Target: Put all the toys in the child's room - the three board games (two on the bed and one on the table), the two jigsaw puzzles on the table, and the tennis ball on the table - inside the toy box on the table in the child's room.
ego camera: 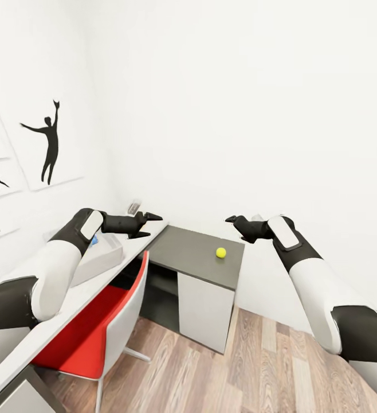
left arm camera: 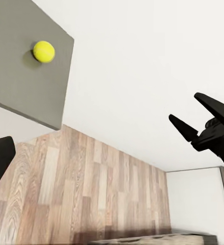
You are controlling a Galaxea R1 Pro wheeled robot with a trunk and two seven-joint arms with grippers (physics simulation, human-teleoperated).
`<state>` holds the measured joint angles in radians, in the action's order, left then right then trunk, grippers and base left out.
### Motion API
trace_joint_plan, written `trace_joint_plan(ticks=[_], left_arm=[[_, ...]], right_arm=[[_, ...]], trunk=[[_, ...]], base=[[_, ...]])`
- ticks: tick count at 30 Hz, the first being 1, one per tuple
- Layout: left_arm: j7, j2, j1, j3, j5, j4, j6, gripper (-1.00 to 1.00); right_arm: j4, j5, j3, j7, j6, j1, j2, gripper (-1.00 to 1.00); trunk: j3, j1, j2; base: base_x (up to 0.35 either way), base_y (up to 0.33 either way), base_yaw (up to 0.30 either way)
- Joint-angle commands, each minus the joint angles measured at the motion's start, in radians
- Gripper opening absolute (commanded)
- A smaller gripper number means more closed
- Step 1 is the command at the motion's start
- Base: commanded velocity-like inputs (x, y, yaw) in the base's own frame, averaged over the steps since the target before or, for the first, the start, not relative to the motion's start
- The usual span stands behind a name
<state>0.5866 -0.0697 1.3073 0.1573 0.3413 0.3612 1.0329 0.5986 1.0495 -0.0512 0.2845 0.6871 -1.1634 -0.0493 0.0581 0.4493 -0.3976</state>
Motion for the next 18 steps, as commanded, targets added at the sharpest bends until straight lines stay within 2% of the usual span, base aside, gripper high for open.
trace_joint_plan(ticks=[1, 13, 18], left_arm=[[0.007, 0.001, 0.000, 0.007, -0.010, 0.000, 0.004, 1.00], [0.007, -0.001, -0.015, 0.006, -0.010, 0.003, 0.004, 1.00], [0.007, -0.002, -0.027, 0.005, -0.010, 0.005, 0.004, 1.00]], right_arm=[[0.001, 0.010, -0.005, 0.009, 0.000, 0.002, -0.001, 1.00], [0.001, 0.014, -0.006, 0.007, 0.001, 0.018, -0.033, 1.00], [0.001, 0.015, -0.004, 0.007, 0.002, 0.032, -0.038, 1.00]], trunk=[[0.002, 0.001, -0.002], [-0.008, 0.001, -0.002], [-0.012, 0.001, -0.002]], base=[[0.000, 0.000, -0.270], [-0.007, 0.000, -0.270], [-0.043, 0.000, -0.268]])
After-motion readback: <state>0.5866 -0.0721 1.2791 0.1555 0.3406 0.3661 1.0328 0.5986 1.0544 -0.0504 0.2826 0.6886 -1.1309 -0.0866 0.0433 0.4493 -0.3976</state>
